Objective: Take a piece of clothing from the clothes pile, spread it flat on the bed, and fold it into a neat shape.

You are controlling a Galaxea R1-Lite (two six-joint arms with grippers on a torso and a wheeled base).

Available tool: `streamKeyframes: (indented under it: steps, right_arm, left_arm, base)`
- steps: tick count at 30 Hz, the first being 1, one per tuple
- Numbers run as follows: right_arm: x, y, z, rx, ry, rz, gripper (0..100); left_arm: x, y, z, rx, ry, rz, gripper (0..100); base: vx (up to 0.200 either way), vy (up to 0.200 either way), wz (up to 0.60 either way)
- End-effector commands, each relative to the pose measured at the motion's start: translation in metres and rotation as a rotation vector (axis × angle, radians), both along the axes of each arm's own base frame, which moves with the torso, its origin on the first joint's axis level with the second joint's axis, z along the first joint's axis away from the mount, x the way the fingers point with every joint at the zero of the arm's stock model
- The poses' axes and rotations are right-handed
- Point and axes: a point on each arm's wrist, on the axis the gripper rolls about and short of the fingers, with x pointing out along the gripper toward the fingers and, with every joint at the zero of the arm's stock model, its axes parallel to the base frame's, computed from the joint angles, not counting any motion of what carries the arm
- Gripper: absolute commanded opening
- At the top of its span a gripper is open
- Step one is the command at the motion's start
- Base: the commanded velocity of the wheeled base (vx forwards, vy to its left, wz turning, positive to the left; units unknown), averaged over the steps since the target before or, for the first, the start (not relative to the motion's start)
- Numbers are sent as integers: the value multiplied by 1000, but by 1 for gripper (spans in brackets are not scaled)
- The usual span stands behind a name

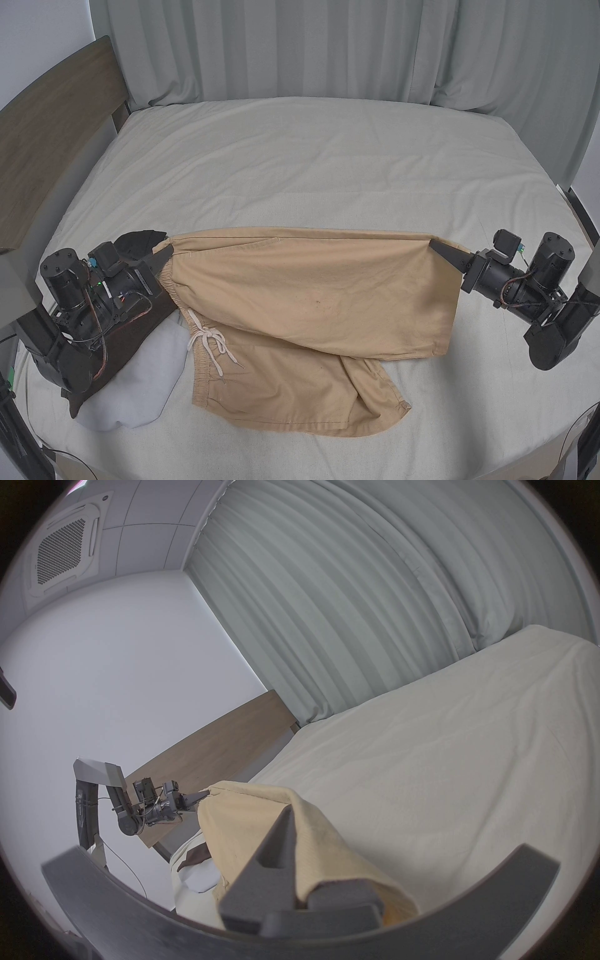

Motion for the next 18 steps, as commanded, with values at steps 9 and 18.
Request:
streamKeyframes:
  steps: [9, 18]
  right_arm:
    - [40, 2, -7, 19, -37, -54, 0]
    - [66, 6, -12, 74, -35, -59, 0]
  left_arm:
    - [22, -3, -9, -43, 13, 4, 0]
    - [45, -5, -20, -49, 6, 36, 0]
  base:
    - [0, 0, 0]
    - [0, 0, 0]
